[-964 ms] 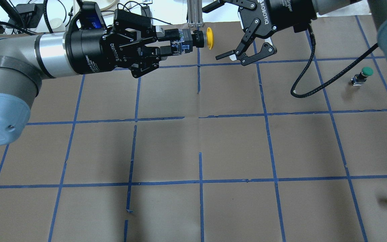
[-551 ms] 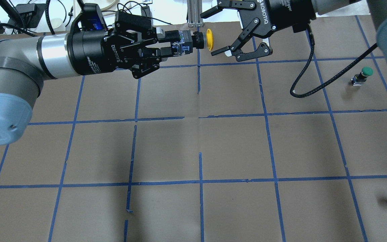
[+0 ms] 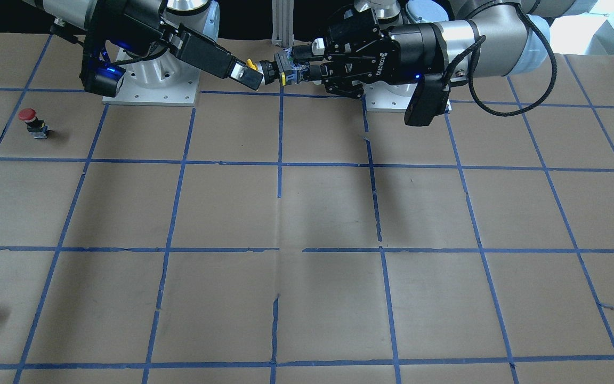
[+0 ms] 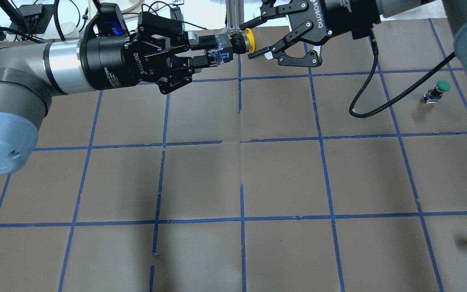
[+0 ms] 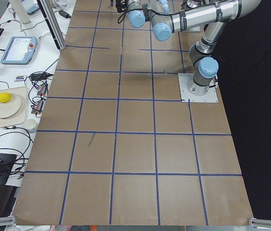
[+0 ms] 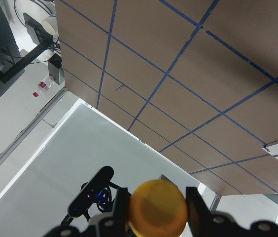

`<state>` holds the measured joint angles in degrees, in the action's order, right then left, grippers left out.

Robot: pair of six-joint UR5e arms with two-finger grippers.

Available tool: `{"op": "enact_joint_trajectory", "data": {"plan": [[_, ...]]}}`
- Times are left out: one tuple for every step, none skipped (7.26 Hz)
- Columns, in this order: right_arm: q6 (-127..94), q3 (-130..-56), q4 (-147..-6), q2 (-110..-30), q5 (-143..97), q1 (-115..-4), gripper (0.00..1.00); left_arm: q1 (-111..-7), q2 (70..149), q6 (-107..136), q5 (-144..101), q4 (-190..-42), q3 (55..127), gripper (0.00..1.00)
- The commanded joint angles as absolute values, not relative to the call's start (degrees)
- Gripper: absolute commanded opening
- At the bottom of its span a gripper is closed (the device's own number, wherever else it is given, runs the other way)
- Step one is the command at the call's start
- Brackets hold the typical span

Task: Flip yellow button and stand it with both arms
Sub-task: 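Bring the right gripper to the yellow cap while the left gripper holds it, then grasp the yellow cap with the right gripper while the left gripper releases and withdraws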

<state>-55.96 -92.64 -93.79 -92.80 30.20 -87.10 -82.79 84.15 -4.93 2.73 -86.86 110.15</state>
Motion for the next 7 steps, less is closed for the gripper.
{"op": "enact_joint_trajectory", "data": {"plan": [[-56.0,-92.6,-93.7,-92.8,30.2,-87.1,0.16,-82.8,84.2,-3.7,2.7,-86.7,109.8,0.99],[-56.0,-92.5,-93.8,-92.8,30.2,-86.9,0.16,-82.8,84.2,-3.1,2.7,-86.6,109.8,1.00],[-56.0,-92.5,-93.8,-92.7,30.2,-86.4,0.16,-82.8,84.2,-3.0,2.8,-86.6,109.8,1.00],[-56.0,-92.3,-94.1,-92.7,30.4,-85.8,0.15,-82.8,84.2,-2.1,3.0,-86.5,109.7,1.00],[-55.2,-92.2,-94.2,-92.7,31.0,-83.3,0.15,-82.6,84.4,0.4,3.7,-84.6,109.7,1.00],[-54.0,-92.4,-94.4,-92.7,31.0,-79.3,0.13,-82.5,85.0,2.4,4.6,-82.6,109.8,1.00],[-50.0,-92.6,-94.3,-92.7,32.5,-76.8,0.13,-82.6,85.7,2.9,10.9,-82.1,109.7,0.99]]}}
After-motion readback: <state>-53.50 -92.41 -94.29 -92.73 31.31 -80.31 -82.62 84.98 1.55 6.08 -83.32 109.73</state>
